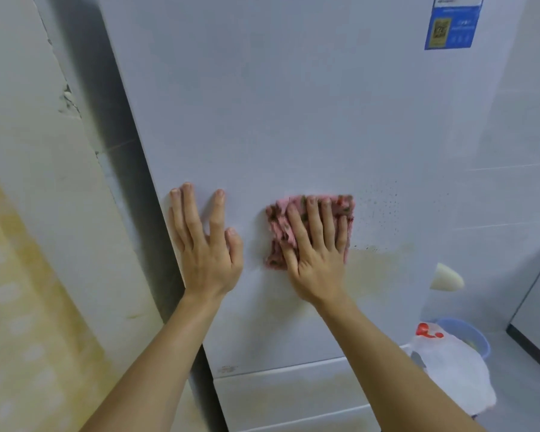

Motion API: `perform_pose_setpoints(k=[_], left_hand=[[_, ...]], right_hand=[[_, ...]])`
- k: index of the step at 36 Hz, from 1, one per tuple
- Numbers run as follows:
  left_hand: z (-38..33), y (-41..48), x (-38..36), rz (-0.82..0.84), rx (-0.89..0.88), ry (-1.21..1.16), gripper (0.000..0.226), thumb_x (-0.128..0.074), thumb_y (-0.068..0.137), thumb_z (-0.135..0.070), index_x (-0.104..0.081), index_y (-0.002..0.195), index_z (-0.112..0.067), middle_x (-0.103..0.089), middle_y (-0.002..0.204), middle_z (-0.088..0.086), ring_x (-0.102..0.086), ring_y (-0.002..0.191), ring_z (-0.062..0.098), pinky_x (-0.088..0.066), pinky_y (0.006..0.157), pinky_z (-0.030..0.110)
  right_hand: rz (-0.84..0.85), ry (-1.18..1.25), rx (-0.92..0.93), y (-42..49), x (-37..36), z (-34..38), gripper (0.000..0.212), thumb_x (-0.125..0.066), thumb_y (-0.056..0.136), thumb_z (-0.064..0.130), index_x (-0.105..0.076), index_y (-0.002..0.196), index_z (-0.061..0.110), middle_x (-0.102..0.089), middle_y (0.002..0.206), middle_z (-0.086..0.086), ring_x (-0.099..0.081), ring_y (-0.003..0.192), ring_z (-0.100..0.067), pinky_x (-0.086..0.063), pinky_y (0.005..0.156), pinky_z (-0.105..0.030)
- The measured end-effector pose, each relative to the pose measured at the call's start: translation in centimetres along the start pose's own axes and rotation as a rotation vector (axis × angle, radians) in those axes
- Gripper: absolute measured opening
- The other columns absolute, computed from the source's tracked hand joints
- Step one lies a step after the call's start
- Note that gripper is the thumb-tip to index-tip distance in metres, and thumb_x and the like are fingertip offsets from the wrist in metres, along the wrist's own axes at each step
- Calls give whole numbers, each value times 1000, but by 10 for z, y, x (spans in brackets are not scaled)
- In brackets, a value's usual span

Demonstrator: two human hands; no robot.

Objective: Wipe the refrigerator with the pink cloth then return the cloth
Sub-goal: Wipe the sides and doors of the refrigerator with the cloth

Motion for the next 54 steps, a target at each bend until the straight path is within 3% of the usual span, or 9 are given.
perform_pose_setpoints(k=[8,14,23,27,31,40,47,51,54], left_hand=[[-13,2,-11,16,-21,-40,51,-49,103,-17,-48,153,-6,-26,162,37,-18,156,53,-22,125,67],[-14,2,-16,-14,-13,-17,53,-52,101,-17,-46,153,-9,-26,163,34,-17,155,53,-20,126,66],[-16,-1,-21,-28,-15,58,52,-44,105,-23,-45,156,-13,-27,165,27,-18,160,40,-17,127,63],[-15,-2,-21,-20,-20,75,53,-45,105,-22,-44,157,-14,-28,166,26,-19,159,41,-18,126,64],[-16,-1,-21,-13,-29,86,52,-44,106,-22,-45,157,-14,-28,166,25,-19,159,41,-17,127,64],[-27,9,-21,-32,-14,126,63,-57,94,-13,-48,155,-22,-27,164,23,-21,153,45,-16,124,67],[-35,12,-22,11,-24,147,62,-57,96,-29,-45,156,-24,-25,165,15,-16,152,48,-15,121,72],[-36,11,-26,25,-14,161,64,-57,98,-43,-44,157,-21,-24,165,16,-18,153,46,-18,120,73],[-36,8,-28,26,-8,165,67,-59,97,-47,-47,156,-19,-25,165,17,-20,153,46,-19,119,74]], right_hand=[[147,16,14,-15,3,-12,72,-41,103,43,-7,166,46,2,177,11,1,163,-14,7,131,-43],[42,112,-28,56,28,-22,68,-46,101,36,-22,164,35,-13,174,7,-2,163,-13,5,131,-46],[-101,67,-53,77,29,-24,63,-46,106,34,-25,164,25,-12,173,2,-4,163,-19,-2,131,-50],[-52,45,-63,25,13,-30,71,-46,105,37,-13,167,35,2,177,5,-2,164,-20,-1,132,-50],[25,19,-35,-15,5,-42,79,-47,101,39,-6,168,40,4,177,7,0,164,-19,3,132,-48],[69,84,-114,21,17,-41,77,-42,102,44,0,166,44,13,175,12,9,163,-15,9,131,-46],[66,127,-180,75,37,-46,68,-37,105,47,-13,167,32,-4,177,-1,6,163,-19,9,130,-48],[-38,58,-124,67,34,-49,61,-35,110,46,-21,165,26,-16,174,-7,-11,162,-29,-1,131,-52],[-50,29,-120,29,21,-53,61,-34,111,47,-18,167,27,-17,174,-8,-11,163,-30,-7,131,-55]])
Point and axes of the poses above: each hand's wrist, its own y-axis towards the middle knuckle, its own x-axis out of the back of the hand, z = x × y, the point moved 3 cm from there along y, towards the middle knuckle
